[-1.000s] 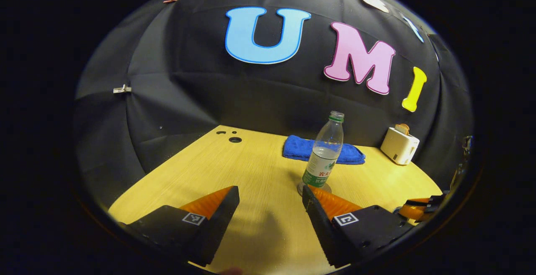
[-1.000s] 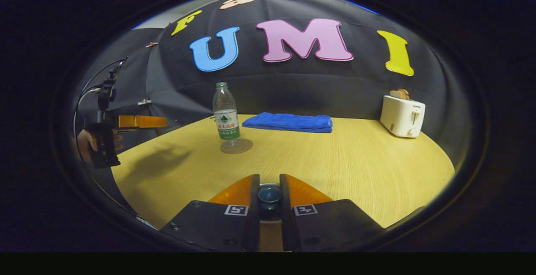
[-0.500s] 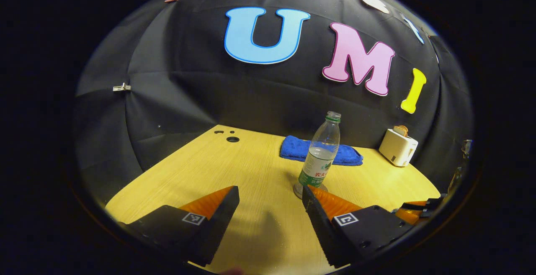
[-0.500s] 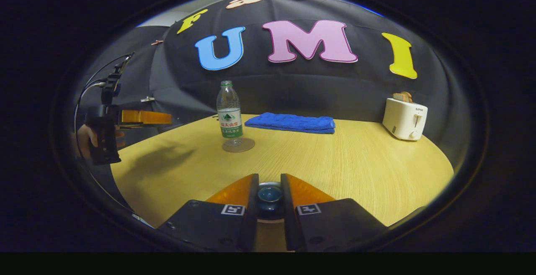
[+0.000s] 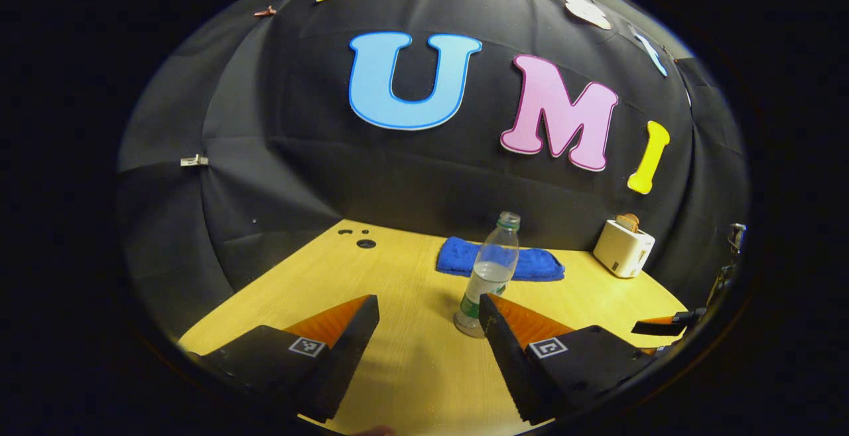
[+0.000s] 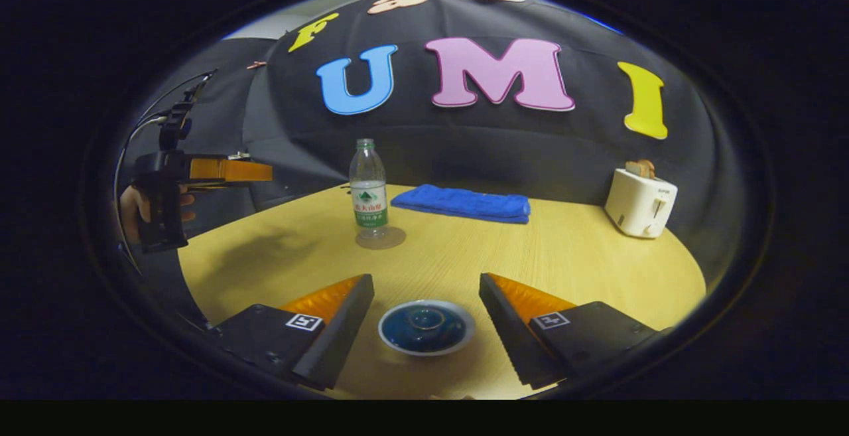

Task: Open the teacup lid with one hand, grasp the water bottle and pour water into the teacup with the other hand; after pouring, place the water bottle on the coaster and then close the teacup lid.

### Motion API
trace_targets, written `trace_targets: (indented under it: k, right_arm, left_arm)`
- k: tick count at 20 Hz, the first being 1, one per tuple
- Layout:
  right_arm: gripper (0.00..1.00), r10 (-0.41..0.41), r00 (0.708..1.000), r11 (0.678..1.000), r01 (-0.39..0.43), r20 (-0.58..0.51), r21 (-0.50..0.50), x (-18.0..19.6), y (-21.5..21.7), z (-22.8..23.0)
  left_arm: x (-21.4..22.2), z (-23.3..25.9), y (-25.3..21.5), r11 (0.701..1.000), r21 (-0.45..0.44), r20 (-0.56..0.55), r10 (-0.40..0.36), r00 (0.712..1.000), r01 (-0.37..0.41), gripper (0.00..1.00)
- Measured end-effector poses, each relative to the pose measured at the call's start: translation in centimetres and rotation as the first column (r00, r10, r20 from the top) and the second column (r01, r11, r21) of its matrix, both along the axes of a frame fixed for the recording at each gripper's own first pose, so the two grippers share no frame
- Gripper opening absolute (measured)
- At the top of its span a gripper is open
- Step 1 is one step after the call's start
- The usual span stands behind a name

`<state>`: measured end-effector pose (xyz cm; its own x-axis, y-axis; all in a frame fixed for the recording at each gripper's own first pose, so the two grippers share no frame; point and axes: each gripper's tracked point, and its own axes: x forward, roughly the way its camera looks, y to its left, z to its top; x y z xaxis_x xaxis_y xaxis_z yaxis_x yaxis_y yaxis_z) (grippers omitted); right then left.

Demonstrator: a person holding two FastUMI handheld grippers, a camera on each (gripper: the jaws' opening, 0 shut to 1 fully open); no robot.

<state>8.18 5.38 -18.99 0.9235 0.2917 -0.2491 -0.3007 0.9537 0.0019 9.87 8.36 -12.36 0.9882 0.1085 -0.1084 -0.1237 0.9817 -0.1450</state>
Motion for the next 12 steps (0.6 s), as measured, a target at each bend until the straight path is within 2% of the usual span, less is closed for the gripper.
trace_targets:
  k: [1,2,7,9,12]
  right_arm:
    - [0.95,-0.004,1.0,1.0,0.004,0.011,-0.002,0.1,-0.2,1.2]
    - [0.98,-0.007,1.0,1.0,0.007,0.019,-0.003,0.1,-0.4,2.5]
    - [0.98,-0.027,0.994,0.999,0.03,0.105,-0.032,0.1,-1.5,10.6]
    - [0.98,-0.041,0.989,0.998,0.048,0.142,-0.046,-0.1,-2.1,13.6]
    - [0.99,-0.071,0.982,0.996,0.081,0.178,-0.049,-0.9,-2.7,17.7]
  left_arm:
    - [-0.2,1.0,0.0,1.0,0.013,0.005,0.006,1.0,-0.006,0.95]
    - [-0.6,2.1,0.1,0.999,0.038,0.016,0.016,1.0,-0.017,0.95]
    - [-2.9,9.6,-0.6,0.992,0.108,0.1,0.047,0.994,-0.058,0.95]
    - [-4.3,12.4,-1.8,0.994,0.095,0.127,0.046,0.991,-0.059,0.95]
    - [-6.7,14.5,-3.4,0.998,0.031,0.123,0.054,0.991,-0.058,0.95]
